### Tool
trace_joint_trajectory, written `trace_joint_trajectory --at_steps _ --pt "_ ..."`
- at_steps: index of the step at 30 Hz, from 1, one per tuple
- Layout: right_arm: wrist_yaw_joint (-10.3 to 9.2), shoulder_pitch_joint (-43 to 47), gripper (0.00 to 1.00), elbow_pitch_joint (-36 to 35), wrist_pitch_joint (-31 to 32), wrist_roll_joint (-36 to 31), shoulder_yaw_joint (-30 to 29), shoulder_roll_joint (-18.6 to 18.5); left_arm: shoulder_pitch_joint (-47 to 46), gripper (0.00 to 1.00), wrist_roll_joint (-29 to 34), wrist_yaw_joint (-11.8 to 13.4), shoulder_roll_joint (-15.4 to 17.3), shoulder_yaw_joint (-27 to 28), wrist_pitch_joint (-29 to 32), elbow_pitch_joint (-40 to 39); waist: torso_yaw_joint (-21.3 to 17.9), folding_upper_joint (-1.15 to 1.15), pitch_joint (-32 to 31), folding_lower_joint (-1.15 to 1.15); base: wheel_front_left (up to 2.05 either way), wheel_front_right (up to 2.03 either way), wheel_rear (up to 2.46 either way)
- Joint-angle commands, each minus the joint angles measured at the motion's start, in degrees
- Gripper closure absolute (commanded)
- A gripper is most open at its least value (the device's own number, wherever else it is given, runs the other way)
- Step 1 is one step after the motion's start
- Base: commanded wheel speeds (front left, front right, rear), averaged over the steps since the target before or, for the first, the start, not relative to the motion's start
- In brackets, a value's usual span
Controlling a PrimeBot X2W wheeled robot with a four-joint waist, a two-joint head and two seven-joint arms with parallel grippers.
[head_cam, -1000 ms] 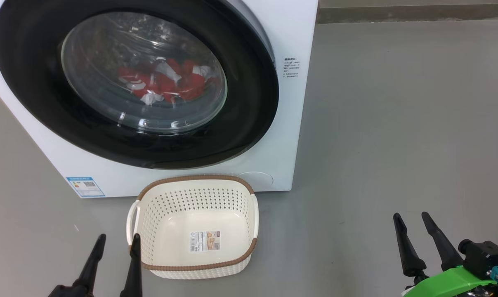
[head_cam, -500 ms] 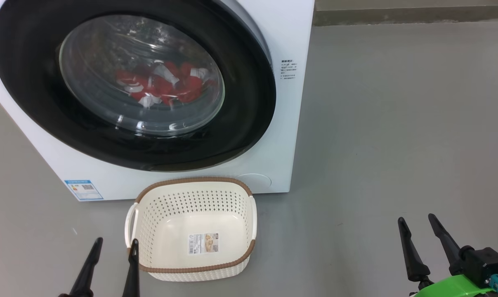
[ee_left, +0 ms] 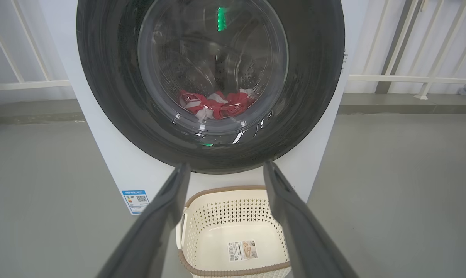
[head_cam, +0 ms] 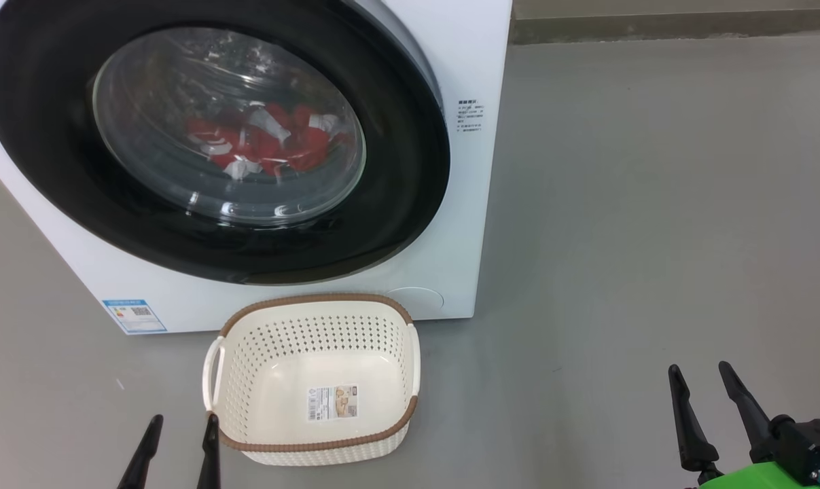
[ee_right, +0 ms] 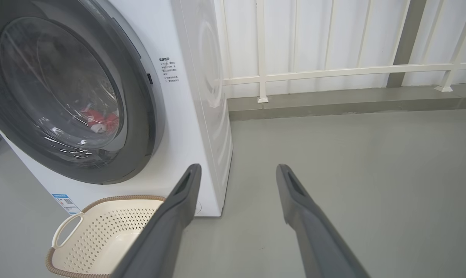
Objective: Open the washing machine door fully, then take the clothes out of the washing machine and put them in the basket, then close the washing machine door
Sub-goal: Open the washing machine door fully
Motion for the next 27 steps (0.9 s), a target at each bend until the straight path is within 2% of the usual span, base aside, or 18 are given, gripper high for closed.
trace_joint_trajectory --at_steps 1,17,18,19,20,27 --pt "0.36 -0.70 0.00 -1.65 -0.52 -0.20 0.82 -0.68 -1.74 0.00 0.06 -0.54 0.20 2.19 -0.70 -0.97 -0.02 0.00 -0.01 0.00 0.00 0.00 0.00" --pt "0.36 -1.91 0.02 -2.48 -0.52 -0.25 0.80 -0.22 -2.44 0.00 0.73 -1.58 -0.36 2.62 -0.70 -0.53 0.30 0.00 0.19 0.00 0.00 0.00 0.00" --pt "0.36 -2.42 0.52 -2.71 -0.52 0.29 0.99 -0.17 -2.50 0.00 0.71 -1.61 -0.38 2.53 -0.70 -0.62 0.35 0.00 0.30 0.00 0.00 0.00 0.00" --pt "0.36 -3.08 0.82 -2.93 -0.52 1.00 1.22 -0.11 -2.56 0.00 0.67 -1.64 -0.41 2.45 -0.70 -0.73 0.40 0.00 0.49 0.00 0.00 0.00 0.00" --pt "0.36 -3.90 1.00 -3.22 -0.52 1.95 1.45 -0.05 -2.64 0.00 0.64 -1.65 -0.43 2.33 -0.70 -0.84 0.46 0.00 0.65 0.00 0.00 0.00 0.00" --pt "0.36 -12.55 1.00 -4.81 -0.52 10.97 2.51 0.34 -3.94 0.00 0.31 -1.81 -0.52 1.19 -0.70 -1.03 1.43 0.00 2.16 0.00 0.00 0.00 0.00"
